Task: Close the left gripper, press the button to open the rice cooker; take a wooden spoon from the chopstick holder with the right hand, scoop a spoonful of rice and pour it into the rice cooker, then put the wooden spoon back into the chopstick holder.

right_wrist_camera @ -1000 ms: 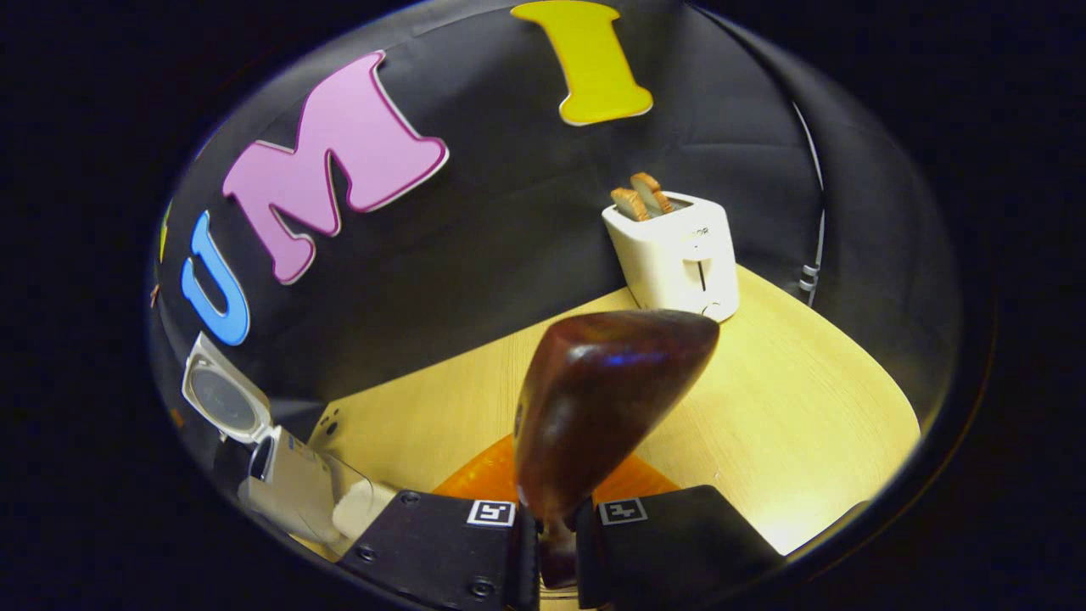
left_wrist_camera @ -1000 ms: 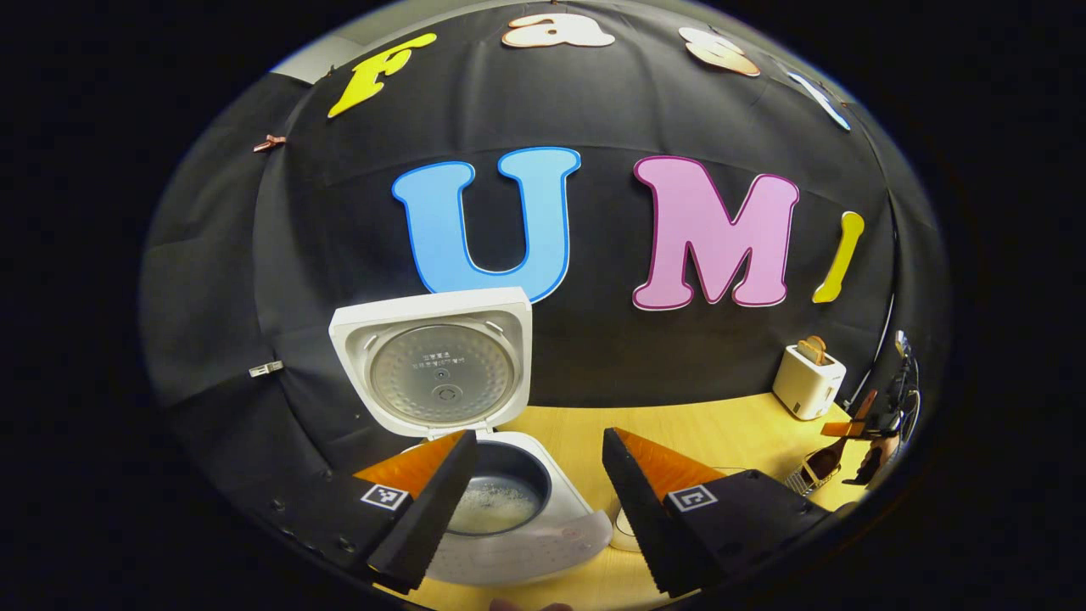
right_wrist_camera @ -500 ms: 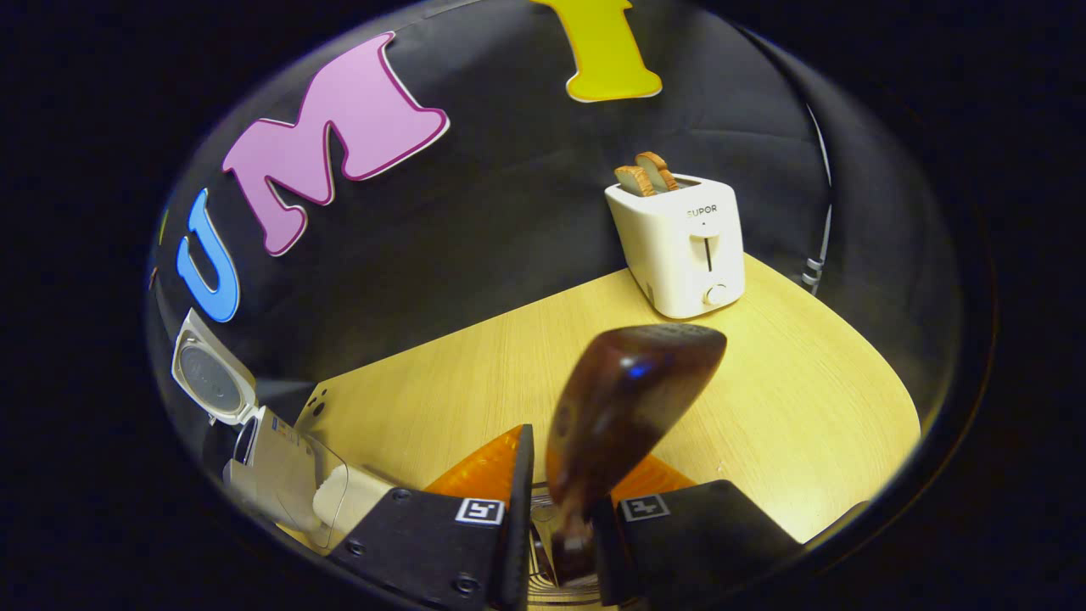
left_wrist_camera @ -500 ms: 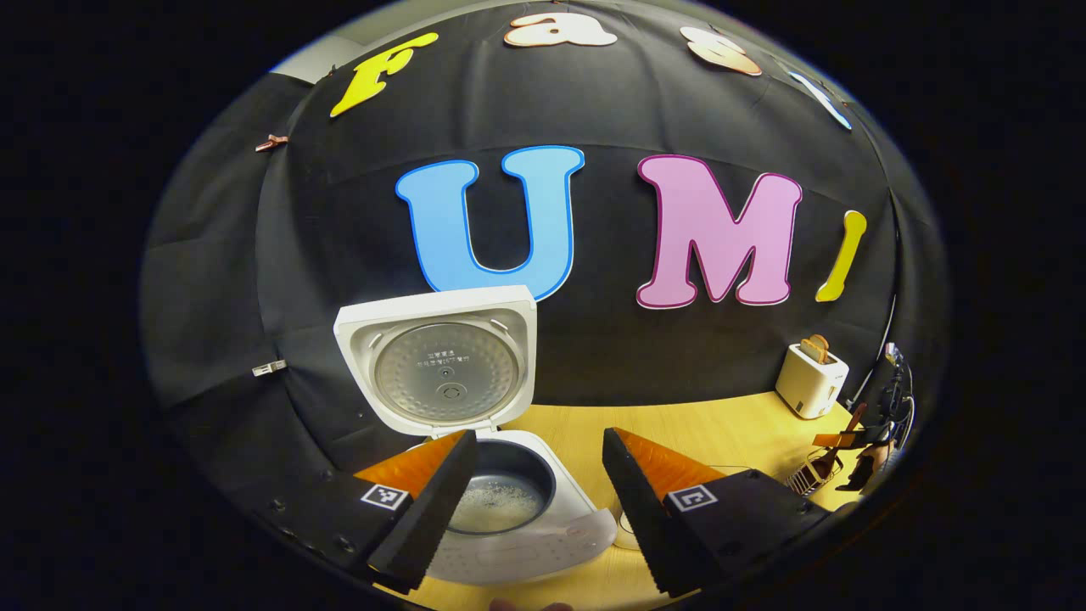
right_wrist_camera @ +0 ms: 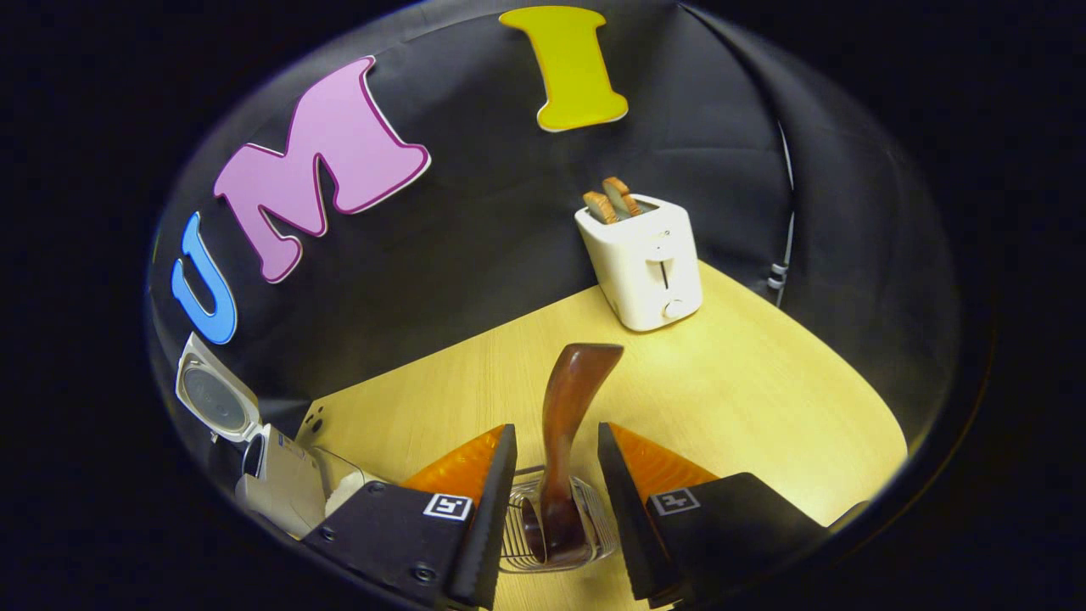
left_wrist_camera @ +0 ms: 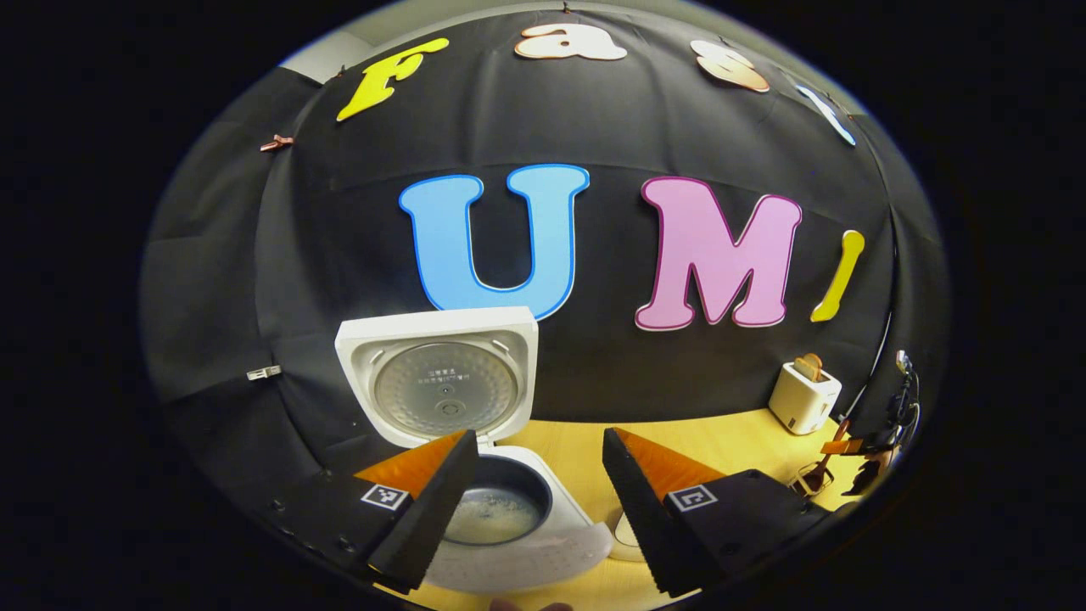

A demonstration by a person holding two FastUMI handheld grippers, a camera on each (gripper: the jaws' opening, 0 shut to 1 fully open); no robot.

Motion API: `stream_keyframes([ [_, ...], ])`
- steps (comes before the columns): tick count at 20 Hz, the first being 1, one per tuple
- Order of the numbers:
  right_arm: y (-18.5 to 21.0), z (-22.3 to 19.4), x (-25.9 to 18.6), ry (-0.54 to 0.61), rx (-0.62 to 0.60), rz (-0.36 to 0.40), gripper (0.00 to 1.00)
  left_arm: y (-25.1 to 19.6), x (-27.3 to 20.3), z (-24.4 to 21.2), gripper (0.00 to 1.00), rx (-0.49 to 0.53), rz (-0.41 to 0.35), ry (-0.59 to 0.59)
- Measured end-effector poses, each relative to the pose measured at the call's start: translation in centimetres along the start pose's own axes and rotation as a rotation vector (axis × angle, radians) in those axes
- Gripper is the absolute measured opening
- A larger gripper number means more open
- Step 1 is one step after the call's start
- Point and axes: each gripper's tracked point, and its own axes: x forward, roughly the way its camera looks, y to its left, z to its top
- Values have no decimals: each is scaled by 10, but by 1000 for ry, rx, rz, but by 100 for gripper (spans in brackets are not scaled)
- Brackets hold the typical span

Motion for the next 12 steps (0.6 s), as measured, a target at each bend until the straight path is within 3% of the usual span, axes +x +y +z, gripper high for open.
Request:
stream_keyframes([
  [5,3,21,-43,-58,-1,-32,61,19,21,50,95,-19,-3,-129],
  [6,4,26,-52,-73,-23,-35,45,26,26,65,95,-14,7,-162],
  [7,6,31,-59,-84,-49,-39,61,35,33,78,95,-6,19,-194],
  [12,17,61,-91,-128,-246,-74,62,80,69,131,95,22,85,-297],
])
